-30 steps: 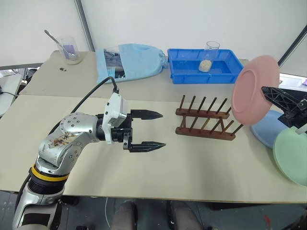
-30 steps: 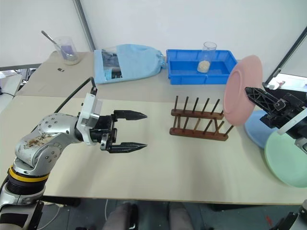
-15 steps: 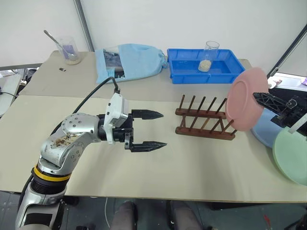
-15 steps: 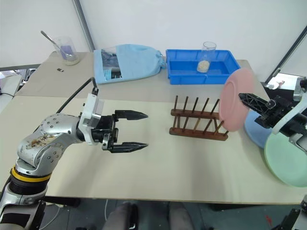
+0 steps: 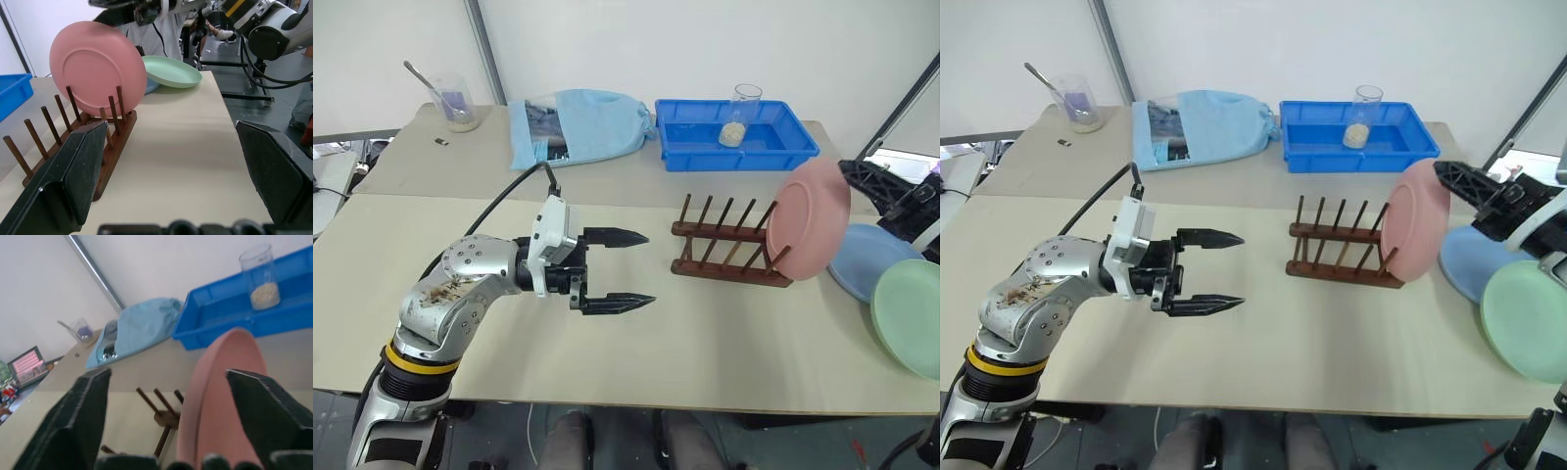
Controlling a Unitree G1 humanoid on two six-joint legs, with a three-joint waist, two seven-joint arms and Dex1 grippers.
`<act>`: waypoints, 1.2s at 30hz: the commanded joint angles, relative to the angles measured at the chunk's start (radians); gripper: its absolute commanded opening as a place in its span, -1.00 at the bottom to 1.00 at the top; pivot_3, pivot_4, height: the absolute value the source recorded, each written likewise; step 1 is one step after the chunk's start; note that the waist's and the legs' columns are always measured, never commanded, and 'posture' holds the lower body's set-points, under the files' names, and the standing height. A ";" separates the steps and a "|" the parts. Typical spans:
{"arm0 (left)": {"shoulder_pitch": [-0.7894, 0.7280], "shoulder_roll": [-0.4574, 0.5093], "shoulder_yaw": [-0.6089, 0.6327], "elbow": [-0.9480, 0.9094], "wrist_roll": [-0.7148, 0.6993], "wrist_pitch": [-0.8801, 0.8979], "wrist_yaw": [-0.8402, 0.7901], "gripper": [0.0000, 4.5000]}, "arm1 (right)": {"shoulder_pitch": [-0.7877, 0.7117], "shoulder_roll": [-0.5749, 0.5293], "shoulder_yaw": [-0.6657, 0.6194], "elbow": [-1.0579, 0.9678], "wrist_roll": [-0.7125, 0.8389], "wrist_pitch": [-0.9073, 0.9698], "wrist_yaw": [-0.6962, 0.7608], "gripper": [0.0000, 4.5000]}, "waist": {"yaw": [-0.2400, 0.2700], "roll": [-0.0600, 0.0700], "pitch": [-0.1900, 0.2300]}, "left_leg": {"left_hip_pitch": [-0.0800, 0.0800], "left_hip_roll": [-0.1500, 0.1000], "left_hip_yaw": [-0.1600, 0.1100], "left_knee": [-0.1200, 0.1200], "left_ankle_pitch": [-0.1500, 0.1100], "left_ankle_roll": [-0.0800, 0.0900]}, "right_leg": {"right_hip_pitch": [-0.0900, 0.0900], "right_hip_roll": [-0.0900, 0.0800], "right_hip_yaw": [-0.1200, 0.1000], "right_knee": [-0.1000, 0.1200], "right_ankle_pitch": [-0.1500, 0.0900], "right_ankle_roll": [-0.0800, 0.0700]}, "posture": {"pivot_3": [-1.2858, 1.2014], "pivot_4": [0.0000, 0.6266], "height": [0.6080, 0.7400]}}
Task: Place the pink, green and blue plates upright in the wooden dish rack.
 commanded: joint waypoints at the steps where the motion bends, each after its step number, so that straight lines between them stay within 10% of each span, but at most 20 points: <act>1: 0.000 0.003 0.000 -0.022 -0.002 -0.010 -0.008 1.00 | -0.015 -0.074 -0.100 -0.033 -0.003 -0.031 -0.014 0.99 | 0.002 0.000 0.000 | 0.000 0.000 0.000 0.000 0.000 0.000 | 0.000 0.000 0.000 0.000 0.000 0.000 | 0.03 -0.52 0.34; 11: -0.041 0.000 -0.093 0.017 0.004 0.001 -0.109 1.00 | 0.442 -0.184 -0.450 -0.241 -0.123 0.066 0.131 0.99 | 0.007 0.001 -0.001 | 0.000 0.000 0.000 0.000 0.000 0.000 | 0.001 0.000 0.000 -0.001 0.000 0.000 | 0.03 -0.52 0.34; 18: -0.072 -0.059 -0.155 0.028 0.033 -0.046 -0.152 1.00 | 0.905 -0.063 -0.317 -0.477 -0.512 -0.204 0.241 0.99 | -0.003 0.007 -0.004 | 0.001 0.000 0.000 0.005 0.000 0.000 | 0.003 -0.001 0.000 -0.001 -0.003 -0.003 | 0.03 -0.52 0.34; 33: -0.064 -0.105 -0.198 -0.003 0.056 -0.050 -0.146 1.00 | 0.778 0.047 0.090 -0.329 -0.875 -0.360 0.070 0.99 | 0.001 0.012 -0.007 | 0.001 -0.001 -0.001 0.006 0.000 0.000 | 0.004 -0.001 0.001 -0.001 -0.003 -0.005 | 0.03 -0.52 0.34; 36: -0.062 -0.109 -0.199 -0.003 0.062 -0.053 -0.143 1.00 | 0.748 0.057 0.116 -0.298 -0.897 -0.347 0.059 0.60 | 0.002 0.012 -0.007 | 0.001 -0.002 -0.001 0.006 0.000 0.000 | 0.004 -0.001 0.001 -0.001 -0.003 -0.004 | 0.03 -0.52 0.34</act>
